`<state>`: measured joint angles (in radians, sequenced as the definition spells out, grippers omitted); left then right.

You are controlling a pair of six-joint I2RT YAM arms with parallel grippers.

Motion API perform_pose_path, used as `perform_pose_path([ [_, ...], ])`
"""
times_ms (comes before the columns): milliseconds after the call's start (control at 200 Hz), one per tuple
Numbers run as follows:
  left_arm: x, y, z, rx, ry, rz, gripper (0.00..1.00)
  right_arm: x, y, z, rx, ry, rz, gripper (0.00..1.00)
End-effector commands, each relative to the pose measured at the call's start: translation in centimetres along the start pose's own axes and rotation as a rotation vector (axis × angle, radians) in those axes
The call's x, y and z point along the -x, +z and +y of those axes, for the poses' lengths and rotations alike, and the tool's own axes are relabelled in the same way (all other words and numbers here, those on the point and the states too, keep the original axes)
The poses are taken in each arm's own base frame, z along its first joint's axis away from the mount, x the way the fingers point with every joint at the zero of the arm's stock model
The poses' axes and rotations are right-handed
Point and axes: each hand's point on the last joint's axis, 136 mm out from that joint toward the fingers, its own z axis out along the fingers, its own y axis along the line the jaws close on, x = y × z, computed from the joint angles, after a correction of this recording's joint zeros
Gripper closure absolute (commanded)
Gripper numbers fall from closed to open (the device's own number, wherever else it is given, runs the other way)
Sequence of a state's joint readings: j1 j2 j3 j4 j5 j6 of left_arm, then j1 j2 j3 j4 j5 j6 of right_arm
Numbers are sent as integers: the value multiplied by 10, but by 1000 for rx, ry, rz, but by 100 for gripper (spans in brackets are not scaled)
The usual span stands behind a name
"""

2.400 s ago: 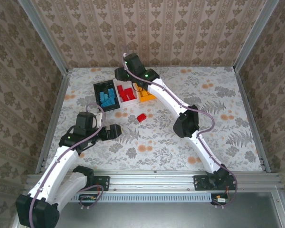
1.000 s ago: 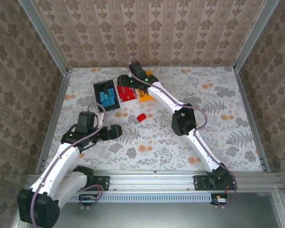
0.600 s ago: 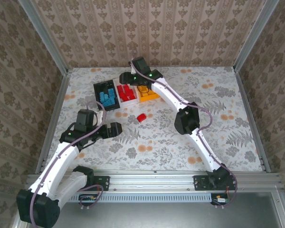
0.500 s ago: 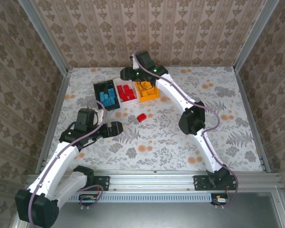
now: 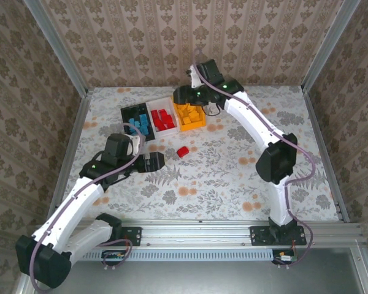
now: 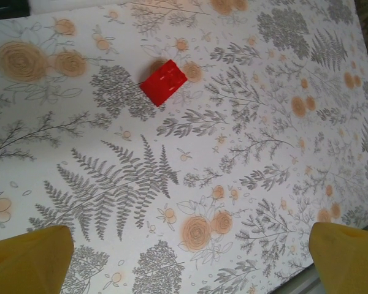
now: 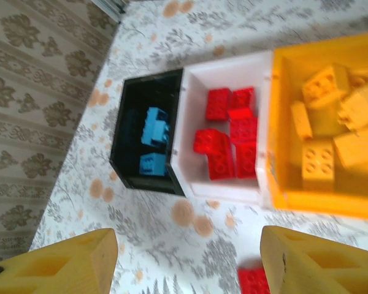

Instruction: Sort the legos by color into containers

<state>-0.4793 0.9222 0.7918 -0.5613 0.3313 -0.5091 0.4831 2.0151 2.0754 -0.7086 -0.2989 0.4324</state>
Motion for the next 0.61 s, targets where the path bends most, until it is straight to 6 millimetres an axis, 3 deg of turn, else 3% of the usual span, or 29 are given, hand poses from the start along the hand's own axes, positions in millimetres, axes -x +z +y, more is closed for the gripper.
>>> perform_pose_path([
  [0, 15, -3, -11, -13, 22, -45, 0, -5, -32, -3, -17, -20, -26, 35],
  [200, 11, 7, -14, 8, 67, -1, 0, -42, -54, -31, -93, -2, 0, 34],
  [350, 13, 18, -18, 40, 124, 25, 0, -82, -63, -57, -155, 19, 56, 34],
  [600, 15, 64, -26, 95, 240, 162, 0, -156, -66, -106, -247, 83, 173, 33],
])
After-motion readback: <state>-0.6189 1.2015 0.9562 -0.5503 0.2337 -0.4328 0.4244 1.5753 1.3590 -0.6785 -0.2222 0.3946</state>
